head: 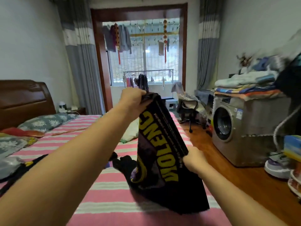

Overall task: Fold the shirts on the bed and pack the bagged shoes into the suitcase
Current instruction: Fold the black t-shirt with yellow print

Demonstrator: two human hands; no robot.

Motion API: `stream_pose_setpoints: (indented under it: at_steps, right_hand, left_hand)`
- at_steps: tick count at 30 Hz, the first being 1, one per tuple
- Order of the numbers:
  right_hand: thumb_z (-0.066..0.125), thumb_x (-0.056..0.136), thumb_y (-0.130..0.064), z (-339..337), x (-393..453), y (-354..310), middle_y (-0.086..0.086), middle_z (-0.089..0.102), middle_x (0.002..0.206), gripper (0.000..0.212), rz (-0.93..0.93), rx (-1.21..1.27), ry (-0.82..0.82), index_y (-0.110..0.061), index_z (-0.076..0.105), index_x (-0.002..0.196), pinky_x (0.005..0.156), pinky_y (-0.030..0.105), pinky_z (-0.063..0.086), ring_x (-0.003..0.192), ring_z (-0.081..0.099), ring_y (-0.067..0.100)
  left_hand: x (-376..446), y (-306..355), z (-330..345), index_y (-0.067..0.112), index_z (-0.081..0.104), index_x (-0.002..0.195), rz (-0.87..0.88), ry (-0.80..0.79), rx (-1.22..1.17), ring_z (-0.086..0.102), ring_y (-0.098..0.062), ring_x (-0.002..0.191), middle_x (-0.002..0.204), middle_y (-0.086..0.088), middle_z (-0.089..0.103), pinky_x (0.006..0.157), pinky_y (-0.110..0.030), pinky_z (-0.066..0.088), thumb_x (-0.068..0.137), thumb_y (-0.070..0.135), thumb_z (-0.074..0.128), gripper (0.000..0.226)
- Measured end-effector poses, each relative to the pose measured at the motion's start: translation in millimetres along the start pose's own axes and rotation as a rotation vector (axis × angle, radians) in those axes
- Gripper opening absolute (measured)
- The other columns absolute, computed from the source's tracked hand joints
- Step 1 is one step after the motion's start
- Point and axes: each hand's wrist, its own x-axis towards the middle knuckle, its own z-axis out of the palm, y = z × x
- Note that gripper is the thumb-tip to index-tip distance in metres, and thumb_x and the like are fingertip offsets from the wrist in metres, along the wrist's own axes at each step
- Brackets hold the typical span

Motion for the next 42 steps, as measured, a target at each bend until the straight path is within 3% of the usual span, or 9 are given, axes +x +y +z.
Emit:
stream_pose_setpoints:
  at_steps: [3, 7, 12, 17, 21, 29, 33, 38, 42]
  right_hand:
    - [0.048, 0.078, -0.012, -12.0, 11.3, 28.7, 0.013, 0.065, 0.085, 0.013, 0.021, -0.130, 0.178, -0.018, 0.059, 0.075, 0.070, 0.039, 0.051, 0.084, 0.062, 0.039]
    - [0.054, 0.075, -0.001, -0.5, 0.5, 57.4, 0.014, 0.059, 0.073, 0.015, -0.433, -0.263, 0.640, -0.010, 0.059, 0.086, 0.053, 0.035, 0.034, 0.064, 0.056, 0.038]
    - [0.076, 0.061, -0.005, 76.6, -44.3, 128.5, 0.006, 0.055, 0.075, 0.042, -0.823, -0.838, -0.027, -0.017, 0.050, 0.092, 0.033, 0.034, 0.033, 0.046, 0.058, 0.030]
    - [0.057, 0.089, -0.028, 114.1, -84.7, 189.4, 0.000, 0.046, 0.118, 0.037, -0.605, -0.849, -0.493, -0.027, 0.042, 0.124, 0.084, 0.041, 0.048, 0.111, 0.055, 0.026]
    - [0.044, 0.095, -0.066, 133.6, -94.4, 210.1, -0.006, 0.046, 0.130, 0.063, -0.439, -0.732, -0.537, -0.028, 0.048, 0.144, 0.101, 0.032, 0.043, 0.122, 0.044, 0.016]
    - [0.081, 0.062, -0.012, 151.2, -95.0, 216.1, 0.002, 0.042, 0.099, 0.054, -0.460, -0.892, -0.359, -0.019, 0.059, 0.110, 0.057, 0.036, 0.038, 0.086, 0.045, 0.026]
    - [0.072, 0.072, -0.003, 151.5, -91.1, 213.3, 0.000, 0.043, 0.093, 0.026, -0.412, -0.648, -0.267, -0.019, 0.061, 0.091, 0.062, 0.042, 0.045, 0.084, 0.046, 0.025]
    - [0.068, 0.066, 0.005, 124.9, -96.0, 201.4, -0.001, 0.052, 0.082, 0.036, -0.287, -0.420, -0.278, -0.022, 0.049, 0.078, 0.064, 0.039, 0.040, 0.078, 0.053, 0.030]
    - [0.073, 0.062, 0.008, 94.6, -95.9, 211.8, 0.000, 0.055, 0.077, 0.041, -0.357, -0.381, -0.248, -0.021, 0.049, 0.080, 0.059, 0.039, 0.041, 0.067, 0.050, 0.027]
  left_hand:
    - [14.7, -6.2, -86.1, 0.008, 0.052, 0.085, 0.032, 0.258, 0.084, 0.060, -0.027, 0.088, 0.101, -0.018, 0.055, 0.065, -0.036, 0.060, 0.099, -0.012, 0.040, 0.027]
    - [-19.4, -93.8, -203.2, 0.014, 0.050, 0.082, -0.180, 0.489, 0.183, 0.050, -0.022, 0.076, 0.088, -0.012, 0.050, 0.053, -0.034, 0.053, 0.099, -0.014, 0.027, 0.040]
    - [-105.6, -247.1, -306.7, -0.001, 0.062, 0.118, -0.634, 0.564, 0.305, 0.051, -0.021, 0.061, 0.089, -0.016, 0.054, 0.041, -0.019, 0.040, 0.101, -0.012, 0.028, 0.040]
    - [-178.5, -300.4, -329.1, 0.008, 0.069, 0.112, -0.715, 0.560, 0.255, 0.064, -0.031, 0.085, 0.104, -0.018, 0.068, 0.068, -0.035, 0.053, 0.091, -0.023, 0.043, 0.045]
    - [-209.4, -299.7, -322.5, 0.007, 0.067, 0.120, -0.645, 0.501, 0.068, 0.061, -0.033, 0.110, 0.117, -0.015, 0.063, 0.091, -0.044, 0.053, 0.086, -0.028, 0.031, 0.060]
    - [-224.2, -288.6, -322.4, 0.010, 0.070, 0.110, -0.457, 0.487, 0.172, 0.068, -0.031, 0.101, 0.112, -0.013, 0.070, 0.084, -0.040, 0.055, 0.096, -0.013, 0.053, 0.032]
    - [-220.5, -283.6, -328.3, 0.009, 0.071, 0.109, -0.407, 0.510, 0.284, 0.072, -0.030, 0.096, 0.107, -0.016, 0.073, 0.070, -0.031, 0.057, 0.097, -0.006, 0.057, 0.024]
    - [-205.7, -288.2, -342.7, 0.014, 0.077, 0.101, -0.418, 0.592, 0.409, 0.071, -0.033, 0.100, 0.105, -0.018, 0.074, 0.089, -0.041, 0.057, 0.094, -0.005, 0.061, 0.026]
    - [-195.5, -278.3, -351.5, 0.011, 0.076, 0.109, -0.407, 0.608, 0.527, 0.067, -0.023, 0.079, 0.103, -0.016, 0.072, 0.064, -0.019, 0.054, 0.094, -0.009, 0.058, 0.031]
